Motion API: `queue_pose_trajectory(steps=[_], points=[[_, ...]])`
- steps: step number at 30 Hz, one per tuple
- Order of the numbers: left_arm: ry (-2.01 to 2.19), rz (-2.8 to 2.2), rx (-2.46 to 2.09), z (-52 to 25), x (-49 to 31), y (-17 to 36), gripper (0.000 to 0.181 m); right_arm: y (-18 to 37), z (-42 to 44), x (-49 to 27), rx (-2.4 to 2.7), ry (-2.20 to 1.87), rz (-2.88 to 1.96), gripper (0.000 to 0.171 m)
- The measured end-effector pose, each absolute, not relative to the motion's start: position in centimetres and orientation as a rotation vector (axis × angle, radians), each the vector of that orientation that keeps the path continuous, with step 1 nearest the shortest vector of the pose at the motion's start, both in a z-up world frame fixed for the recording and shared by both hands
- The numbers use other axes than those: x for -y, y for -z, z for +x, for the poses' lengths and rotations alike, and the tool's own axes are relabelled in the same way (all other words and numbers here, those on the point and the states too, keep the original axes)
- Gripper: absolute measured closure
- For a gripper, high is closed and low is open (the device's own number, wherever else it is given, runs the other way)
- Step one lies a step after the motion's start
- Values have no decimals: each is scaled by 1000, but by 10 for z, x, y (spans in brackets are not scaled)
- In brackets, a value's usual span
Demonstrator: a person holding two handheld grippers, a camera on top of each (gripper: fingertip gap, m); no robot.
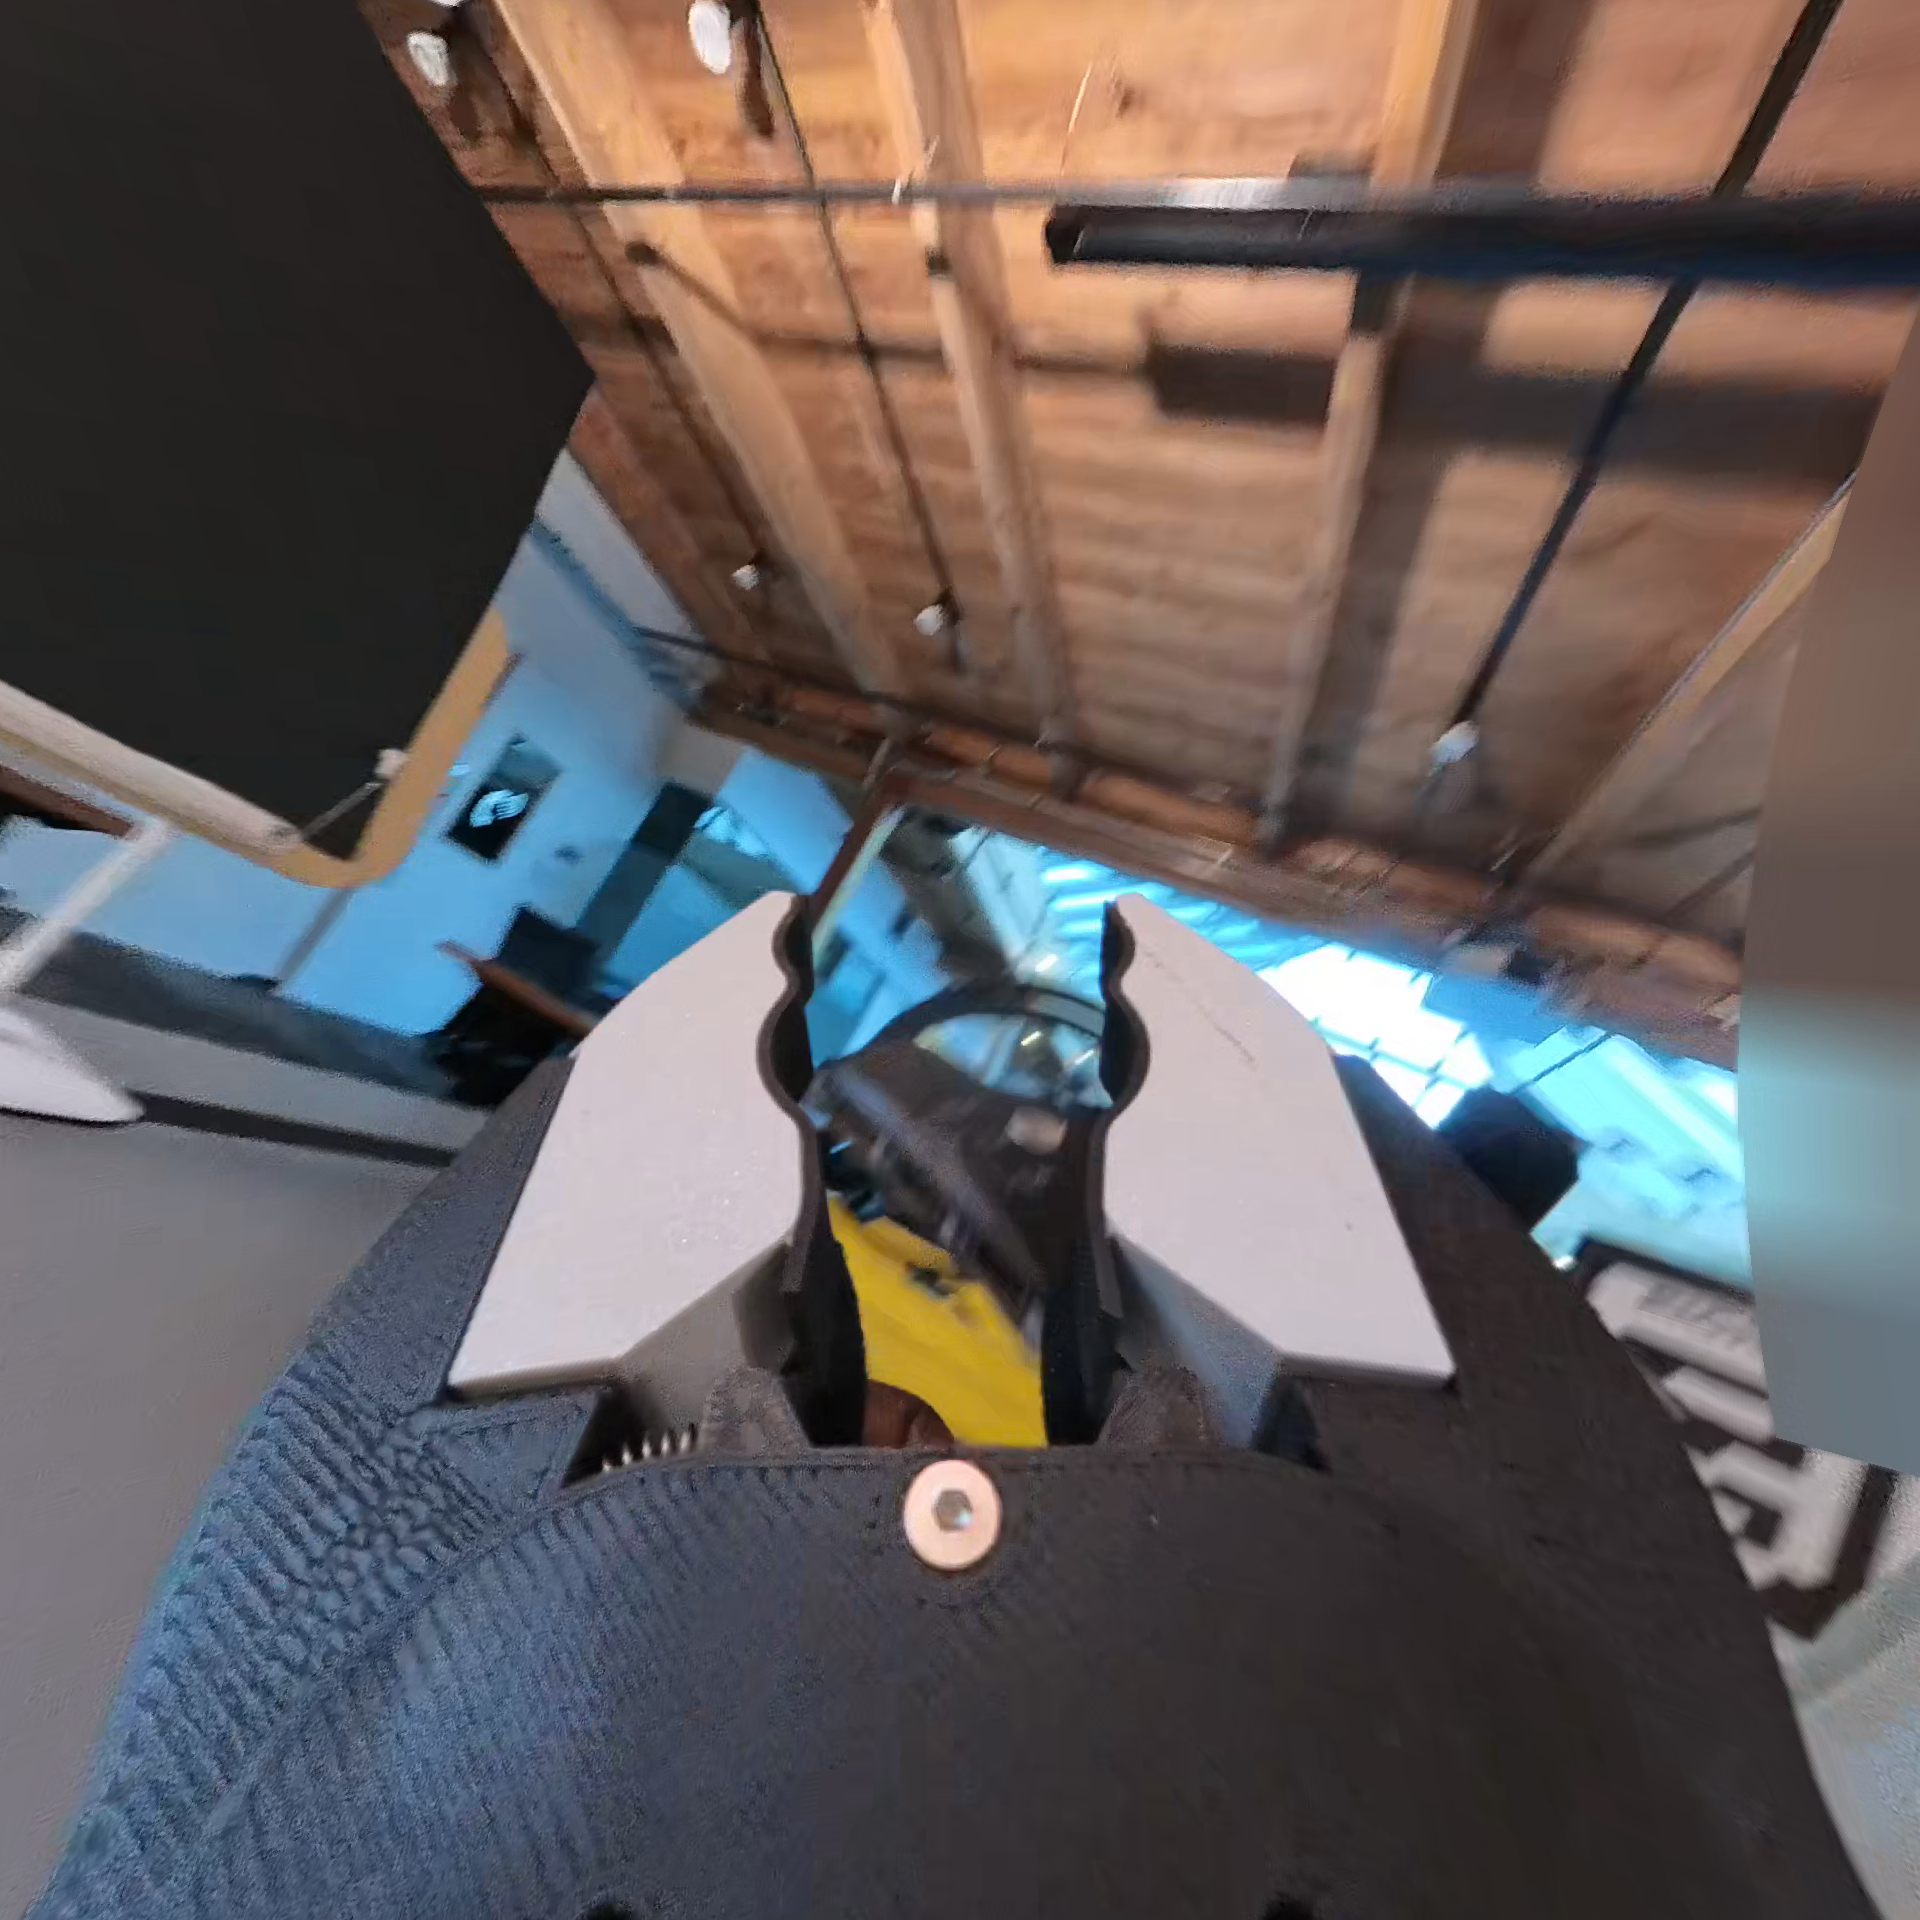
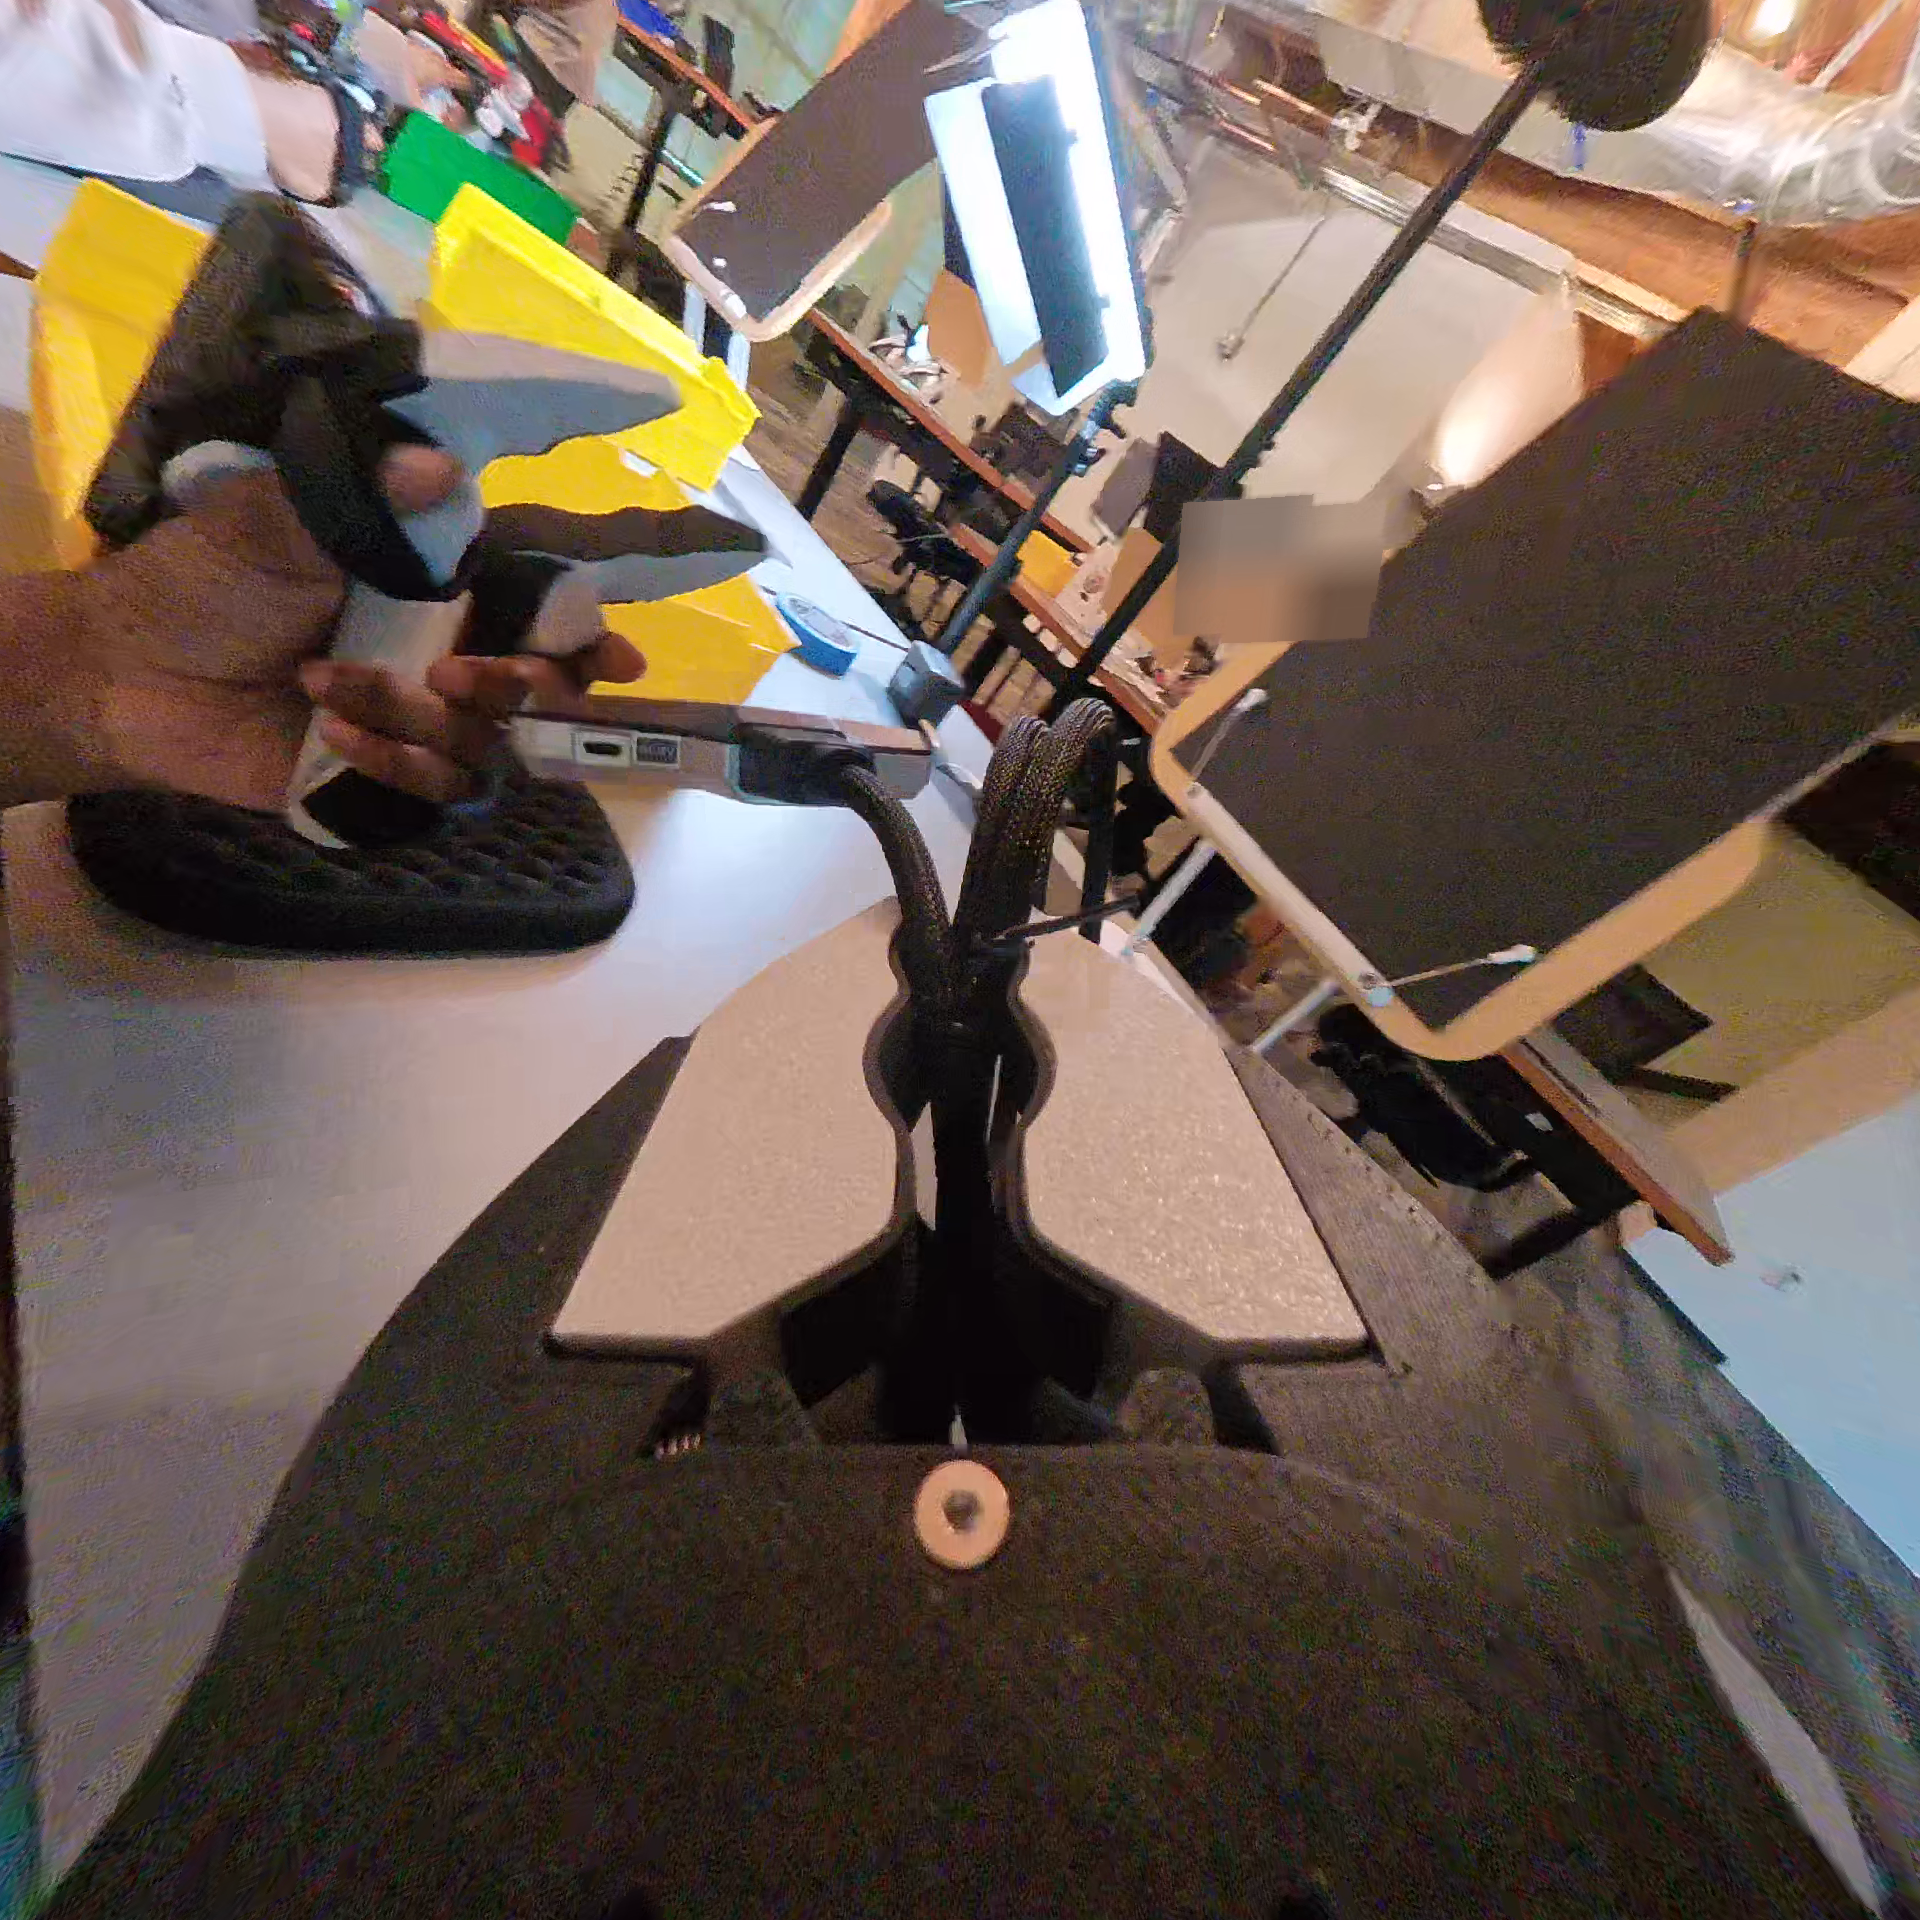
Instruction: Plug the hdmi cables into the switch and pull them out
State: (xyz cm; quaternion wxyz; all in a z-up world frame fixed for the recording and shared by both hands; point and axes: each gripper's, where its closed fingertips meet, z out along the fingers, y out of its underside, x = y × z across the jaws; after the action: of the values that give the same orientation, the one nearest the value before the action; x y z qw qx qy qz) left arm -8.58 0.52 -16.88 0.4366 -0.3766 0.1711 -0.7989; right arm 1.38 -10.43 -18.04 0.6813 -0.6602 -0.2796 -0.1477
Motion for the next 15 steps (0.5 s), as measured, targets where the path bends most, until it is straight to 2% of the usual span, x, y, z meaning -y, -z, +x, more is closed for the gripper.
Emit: queue_pose_trajectory(steps=[9,15], points=[[1553,-1013,-687,-55,-8,209,137,110,150,159,327,578,-1669,159],[1506,-1047,-724,-47,-12,223,141,141,258,179,242,824,-2140,159]])
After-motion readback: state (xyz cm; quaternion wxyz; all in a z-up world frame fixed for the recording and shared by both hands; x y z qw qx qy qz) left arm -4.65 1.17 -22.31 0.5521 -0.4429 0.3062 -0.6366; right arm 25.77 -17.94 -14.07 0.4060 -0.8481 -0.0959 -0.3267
